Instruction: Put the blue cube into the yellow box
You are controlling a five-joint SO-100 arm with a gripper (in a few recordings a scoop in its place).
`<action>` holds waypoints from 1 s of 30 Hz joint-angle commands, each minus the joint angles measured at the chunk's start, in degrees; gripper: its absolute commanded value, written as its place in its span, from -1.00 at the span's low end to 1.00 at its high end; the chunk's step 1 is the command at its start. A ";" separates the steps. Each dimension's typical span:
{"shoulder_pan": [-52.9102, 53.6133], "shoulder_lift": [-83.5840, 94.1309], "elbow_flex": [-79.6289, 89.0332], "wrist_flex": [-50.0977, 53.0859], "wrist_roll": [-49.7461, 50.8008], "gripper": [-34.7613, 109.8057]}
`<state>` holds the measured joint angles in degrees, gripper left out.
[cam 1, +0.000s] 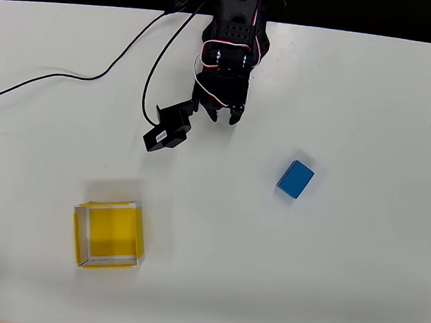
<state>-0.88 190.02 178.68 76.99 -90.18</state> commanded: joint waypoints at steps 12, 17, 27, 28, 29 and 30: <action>-1.76 1.67 1.49 0.70 -0.53 -0.32; -2.37 1.67 1.49 0.79 -1.05 -0.36; -4.22 -18.11 -15.03 -13.01 7.12 -0.30; -4.83 -22.06 -19.07 -14.06 8.88 -0.29; -5.54 -26.10 -23.64 -14.41 10.46 -0.27; -6.15 -29.88 -28.21 -14.59 12.57 -0.25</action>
<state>-4.83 168.13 168.66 64.95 -82.18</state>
